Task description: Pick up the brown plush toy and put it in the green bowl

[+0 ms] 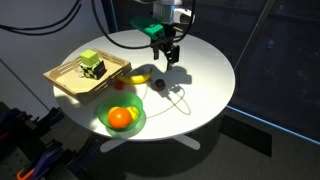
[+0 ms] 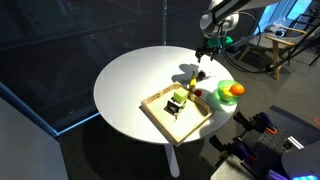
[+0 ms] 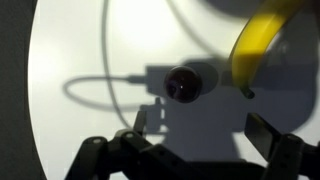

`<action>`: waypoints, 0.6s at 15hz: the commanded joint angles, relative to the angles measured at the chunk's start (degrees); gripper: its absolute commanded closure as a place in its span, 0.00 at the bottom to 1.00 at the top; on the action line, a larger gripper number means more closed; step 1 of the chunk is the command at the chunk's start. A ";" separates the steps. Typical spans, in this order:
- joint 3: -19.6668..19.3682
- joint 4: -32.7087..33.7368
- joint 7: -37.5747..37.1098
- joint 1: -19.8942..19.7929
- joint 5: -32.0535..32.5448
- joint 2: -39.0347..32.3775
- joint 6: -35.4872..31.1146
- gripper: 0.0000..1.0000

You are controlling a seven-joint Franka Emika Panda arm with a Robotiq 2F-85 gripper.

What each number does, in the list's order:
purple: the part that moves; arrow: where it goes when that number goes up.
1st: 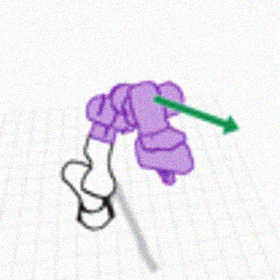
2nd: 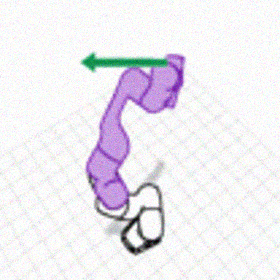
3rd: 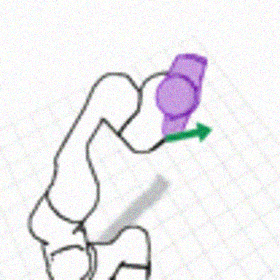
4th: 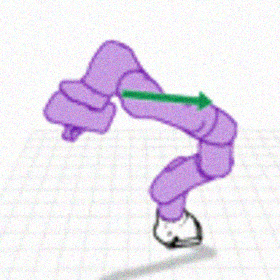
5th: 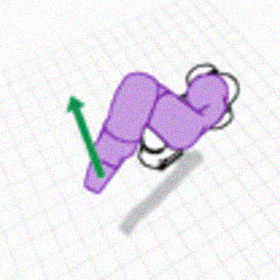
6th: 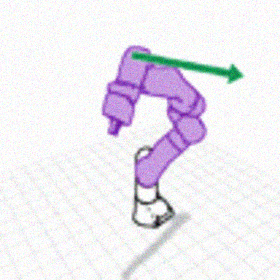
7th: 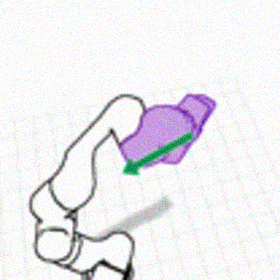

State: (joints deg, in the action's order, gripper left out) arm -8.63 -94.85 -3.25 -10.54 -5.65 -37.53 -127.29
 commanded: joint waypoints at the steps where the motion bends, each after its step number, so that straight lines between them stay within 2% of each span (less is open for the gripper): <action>1: 0.79 4.68 0.75 -1.08 0.32 -3.33 2.85 0.00; 9: 0.78 5.84 1.15 -1.75 -0.02 -7.06 2.06 0.00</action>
State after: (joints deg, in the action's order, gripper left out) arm -8.63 -91.00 -2.96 -10.82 -5.64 -43.13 -125.73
